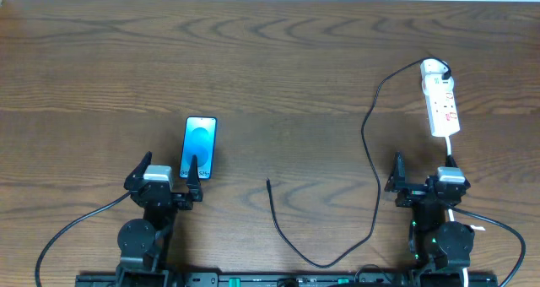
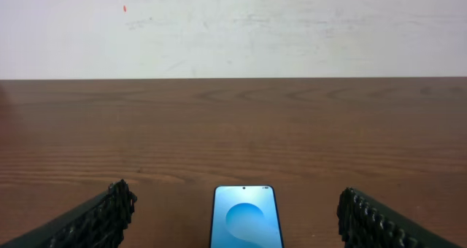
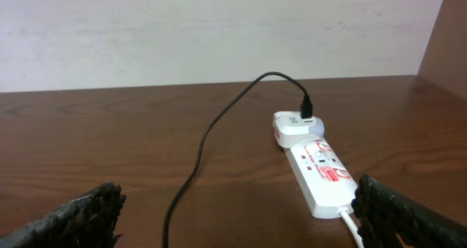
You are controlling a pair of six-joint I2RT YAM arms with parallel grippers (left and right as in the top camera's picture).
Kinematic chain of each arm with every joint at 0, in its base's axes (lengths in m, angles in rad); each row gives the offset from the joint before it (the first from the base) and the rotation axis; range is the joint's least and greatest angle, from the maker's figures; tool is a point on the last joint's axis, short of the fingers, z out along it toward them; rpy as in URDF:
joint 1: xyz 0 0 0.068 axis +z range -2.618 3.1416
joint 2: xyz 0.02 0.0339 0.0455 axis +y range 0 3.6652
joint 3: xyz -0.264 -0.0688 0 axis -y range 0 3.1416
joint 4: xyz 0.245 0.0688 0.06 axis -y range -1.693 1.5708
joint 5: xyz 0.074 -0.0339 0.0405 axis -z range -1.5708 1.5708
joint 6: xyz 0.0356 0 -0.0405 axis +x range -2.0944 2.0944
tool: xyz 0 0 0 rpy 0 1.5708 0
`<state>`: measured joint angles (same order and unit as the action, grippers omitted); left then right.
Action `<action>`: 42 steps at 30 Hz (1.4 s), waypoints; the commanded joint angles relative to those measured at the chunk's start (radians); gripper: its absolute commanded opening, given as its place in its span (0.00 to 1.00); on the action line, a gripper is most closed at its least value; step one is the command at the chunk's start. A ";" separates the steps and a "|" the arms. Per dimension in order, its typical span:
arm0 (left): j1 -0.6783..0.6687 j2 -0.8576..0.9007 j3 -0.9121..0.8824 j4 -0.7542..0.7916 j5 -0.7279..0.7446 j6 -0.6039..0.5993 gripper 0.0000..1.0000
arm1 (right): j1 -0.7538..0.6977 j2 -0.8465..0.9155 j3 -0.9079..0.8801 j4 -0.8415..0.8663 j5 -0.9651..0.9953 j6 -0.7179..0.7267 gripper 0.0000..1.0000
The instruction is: Plug charger to phone and switch on socket
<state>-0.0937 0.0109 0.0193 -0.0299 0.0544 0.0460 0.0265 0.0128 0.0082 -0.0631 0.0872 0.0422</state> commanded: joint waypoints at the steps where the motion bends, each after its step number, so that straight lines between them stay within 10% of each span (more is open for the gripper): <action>1: -0.004 -0.005 -0.015 -0.037 0.008 0.002 0.91 | 0.008 -0.006 -0.003 -0.002 0.011 0.013 0.99; 42: -0.004 0.000 0.085 -0.089 0.013 0.002 0.91 | 0.008 -0.006 -0.003 -0.002 0.011 0.013 0.99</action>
<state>-0.0937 0.0113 0.0540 -0.1001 0.0544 0.0460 0.0265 0.0128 0.0082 -0.0631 0.0872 0.0422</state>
